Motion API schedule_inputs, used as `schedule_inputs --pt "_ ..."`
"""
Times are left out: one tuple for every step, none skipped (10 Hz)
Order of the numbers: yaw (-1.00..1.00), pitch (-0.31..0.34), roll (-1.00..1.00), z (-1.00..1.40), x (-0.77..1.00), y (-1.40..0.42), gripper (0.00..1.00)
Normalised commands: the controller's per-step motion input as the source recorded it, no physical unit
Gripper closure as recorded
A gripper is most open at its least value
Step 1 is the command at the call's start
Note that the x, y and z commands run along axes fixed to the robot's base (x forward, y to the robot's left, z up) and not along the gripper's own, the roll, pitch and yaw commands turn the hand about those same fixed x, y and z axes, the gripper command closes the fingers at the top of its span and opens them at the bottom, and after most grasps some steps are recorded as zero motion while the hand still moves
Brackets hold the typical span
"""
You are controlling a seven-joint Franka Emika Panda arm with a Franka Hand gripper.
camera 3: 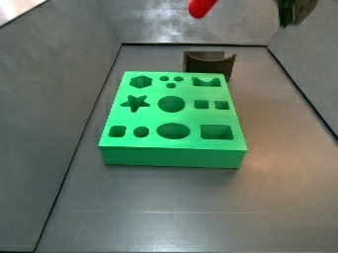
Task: Pick up the round object. Move up. Place the round object on the fixture. Regrasp the round object. Move to above the board. Insert the round object.
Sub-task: Move to above the board.
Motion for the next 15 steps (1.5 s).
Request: schedule_inputs --pt "0.06 -0.008 -0.05 1.00 -0.08 -0.03 1.00" --pt "0.04 -0.007 -0.05 1.00 -0.07 -0.02 1.00" --pt "0.02 -0.003 -0.05 1.00 -0.06 -0.02 1.00" --pt "0.01 0.009 -0.05 0.87 -0.06 -0.02 1.00" --pt "0.00 0.020 -0.05 0.70 -0.04 -0.01 1.00" --pt "0.00 0.039 -0.06 0.53 -0.03 -0.01 1.00" --pt "0.00 0.057 -0.06 0.36 -0.01 -0.01 1.00" --pt "0.00 0.078 -0.06 0.20 0.00 -0.01 1.00" --pt "-0.08 -0.058 -1.00 0.10 -0.52 -1.00 1.00" --pt "-0.07 -0.066 -1.00 0.11 -0.52 -1.00 1.00" --pt "-0.07 -0.077 -1.00 0.12 -0.57 -1.00 1.00" --pt "-0.08 -0.080 -1.00 0.10 -0.58 -1.00 1.00" --pt "-0.09 -0.085 -1.00 0.11 -0.61 -1.00 1.00" --pt "-0.09 -0.083 -1.00 0.11 -0.62 -1.00 1.00" --pt "-0.10 -0.085 -1.00 0.09 -0.56 -0.80 1.00"
